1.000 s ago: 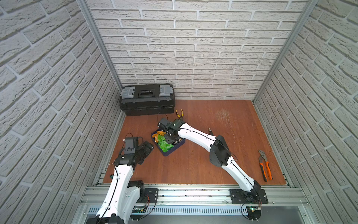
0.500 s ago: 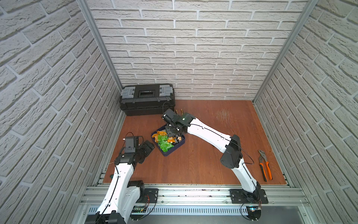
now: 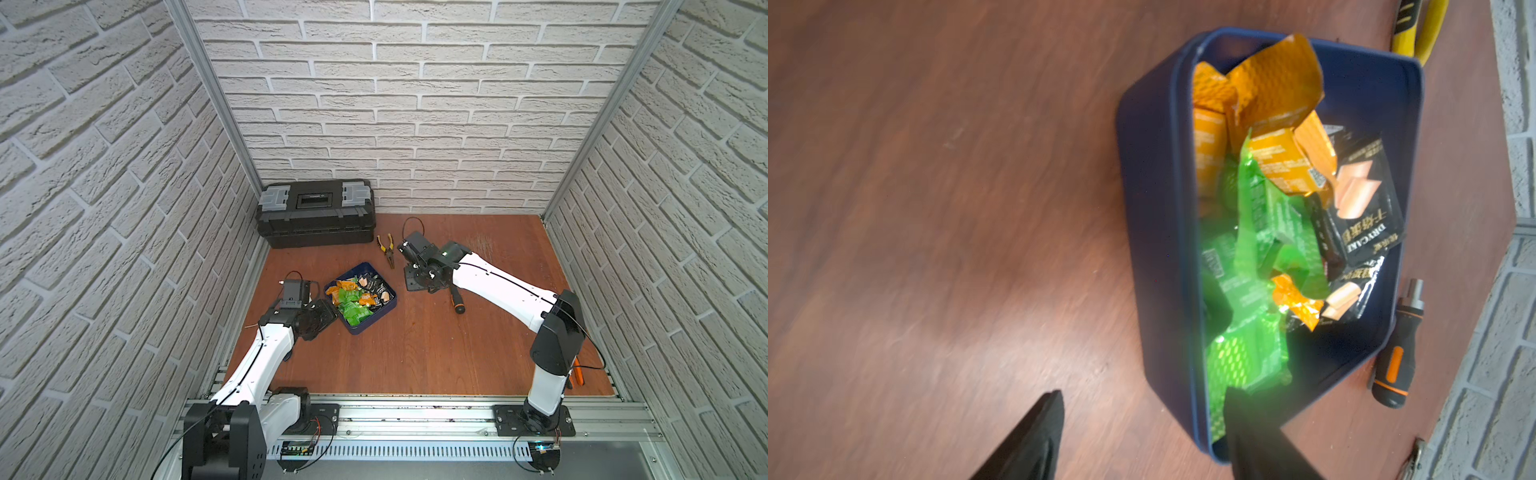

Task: Take the cookies out of the storage box
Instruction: Adjust the storage box at the center of the board.

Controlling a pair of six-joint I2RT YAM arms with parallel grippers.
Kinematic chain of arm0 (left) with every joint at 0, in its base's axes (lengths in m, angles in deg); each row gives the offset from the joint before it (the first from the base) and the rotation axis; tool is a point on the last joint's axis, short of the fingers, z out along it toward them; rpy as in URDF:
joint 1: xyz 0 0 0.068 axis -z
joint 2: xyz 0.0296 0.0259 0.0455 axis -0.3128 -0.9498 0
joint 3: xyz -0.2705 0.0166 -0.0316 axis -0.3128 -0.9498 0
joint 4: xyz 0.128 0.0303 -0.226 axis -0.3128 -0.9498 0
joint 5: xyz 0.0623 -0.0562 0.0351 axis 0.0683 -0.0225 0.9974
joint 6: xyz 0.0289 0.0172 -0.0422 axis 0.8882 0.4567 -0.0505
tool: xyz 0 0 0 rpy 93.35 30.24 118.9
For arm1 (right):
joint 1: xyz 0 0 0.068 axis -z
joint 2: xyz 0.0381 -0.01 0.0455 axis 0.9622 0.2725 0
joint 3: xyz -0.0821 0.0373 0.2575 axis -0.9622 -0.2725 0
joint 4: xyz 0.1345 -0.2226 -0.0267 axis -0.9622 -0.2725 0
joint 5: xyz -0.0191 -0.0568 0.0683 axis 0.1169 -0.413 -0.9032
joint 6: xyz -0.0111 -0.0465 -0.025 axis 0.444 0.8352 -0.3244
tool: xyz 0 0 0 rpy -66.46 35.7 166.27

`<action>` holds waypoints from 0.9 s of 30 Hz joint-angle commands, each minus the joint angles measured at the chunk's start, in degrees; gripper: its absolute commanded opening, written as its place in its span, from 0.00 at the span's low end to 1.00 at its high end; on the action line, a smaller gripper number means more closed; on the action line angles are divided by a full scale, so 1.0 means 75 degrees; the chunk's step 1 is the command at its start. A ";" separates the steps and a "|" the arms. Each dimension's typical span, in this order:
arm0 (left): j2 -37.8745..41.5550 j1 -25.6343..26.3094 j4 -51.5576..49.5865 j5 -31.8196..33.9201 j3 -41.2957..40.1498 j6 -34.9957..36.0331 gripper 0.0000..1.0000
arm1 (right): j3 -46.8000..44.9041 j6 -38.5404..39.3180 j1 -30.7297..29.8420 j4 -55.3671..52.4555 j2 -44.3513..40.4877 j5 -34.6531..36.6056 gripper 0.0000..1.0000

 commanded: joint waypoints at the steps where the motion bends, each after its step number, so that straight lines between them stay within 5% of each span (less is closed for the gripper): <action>1: -0.0396 0.0068 0.0571 0.0061 0.0403 0.0437 0.62 | -0.0550 -0.0338 -0.0073 0.0602 -0.0482 -0.0121 0.33; 8: -0.1577 0.0071 0.0171 0.0809 0.1058 0.0839 0.48 | -0.1119 -0.0619 -0.0081 0.0836 -0.0624 -0.0227 0.32; 18: -0.2508 0.0083 0.0503 0.0738 0.1536 0.1418 0.41 | -0.1246 -0.0630 -0.0082 0.0869 -0.0660 -0.0250 0.32; 27: -0.3107 0.0083 -0.0061 0.0911 0.1949 0.2363 0.18 | -0.1447 -0.0608 -0.0061 0.0922 -0.0706 -0.0285 0.31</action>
